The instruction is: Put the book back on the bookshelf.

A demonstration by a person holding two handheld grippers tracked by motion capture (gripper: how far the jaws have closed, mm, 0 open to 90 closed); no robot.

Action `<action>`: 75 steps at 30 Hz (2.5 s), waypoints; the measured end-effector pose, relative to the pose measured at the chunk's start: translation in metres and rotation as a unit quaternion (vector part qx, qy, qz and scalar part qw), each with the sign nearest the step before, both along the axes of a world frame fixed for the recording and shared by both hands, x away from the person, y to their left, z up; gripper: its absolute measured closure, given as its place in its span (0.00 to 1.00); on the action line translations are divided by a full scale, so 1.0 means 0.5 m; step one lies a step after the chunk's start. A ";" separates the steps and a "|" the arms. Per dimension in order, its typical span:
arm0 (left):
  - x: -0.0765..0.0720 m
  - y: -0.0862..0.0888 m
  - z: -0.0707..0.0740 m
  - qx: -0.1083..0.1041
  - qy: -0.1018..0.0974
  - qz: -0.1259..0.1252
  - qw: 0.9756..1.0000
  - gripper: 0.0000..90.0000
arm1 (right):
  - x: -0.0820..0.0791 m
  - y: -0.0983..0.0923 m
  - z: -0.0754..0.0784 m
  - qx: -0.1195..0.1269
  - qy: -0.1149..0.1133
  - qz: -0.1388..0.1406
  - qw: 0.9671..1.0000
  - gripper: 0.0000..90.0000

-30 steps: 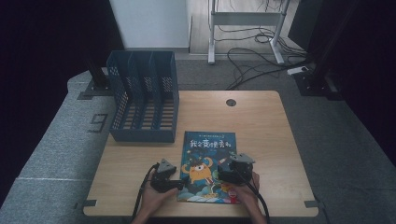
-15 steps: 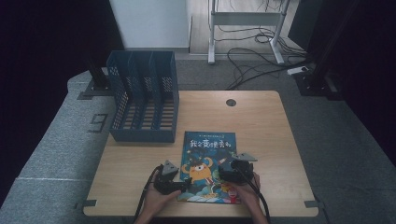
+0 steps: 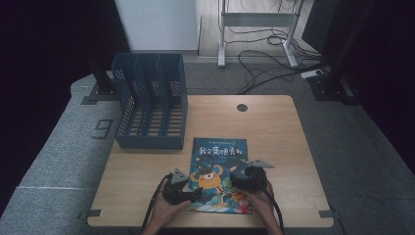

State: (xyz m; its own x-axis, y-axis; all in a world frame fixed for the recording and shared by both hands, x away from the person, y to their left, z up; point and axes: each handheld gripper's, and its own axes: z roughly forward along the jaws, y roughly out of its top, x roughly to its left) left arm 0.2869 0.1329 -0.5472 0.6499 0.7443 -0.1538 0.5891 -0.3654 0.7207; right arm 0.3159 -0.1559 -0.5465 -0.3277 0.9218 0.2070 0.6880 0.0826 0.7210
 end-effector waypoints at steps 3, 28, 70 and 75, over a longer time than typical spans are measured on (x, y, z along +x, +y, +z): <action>0.000 0.000 0.000 -0.001 0.000 0.000 1.000 0.30 | 0.000 -0.005 0.002 0.014 0.003 -0.002 1.000 0.17; 0.006 0.003 0.000 -0.003 0.003 0.022 1.000 0.30 | 0.002 -0.016 0.007 0.026 0.004 -0.015 1.000 0.22; 0.006 -0.006 -0.001 -0.026 0.013 0.022 0.999 0.24 | 0.005 -0.081 0.028 0.212 0.035 -0.008 0.977 0.30; 0.006 -0.004 -0.001 -0.029 0.015 0.022 0.999 0.24 | 0.007 -0.088 0.024 0.228 0.044 -0.009 0.973 0.31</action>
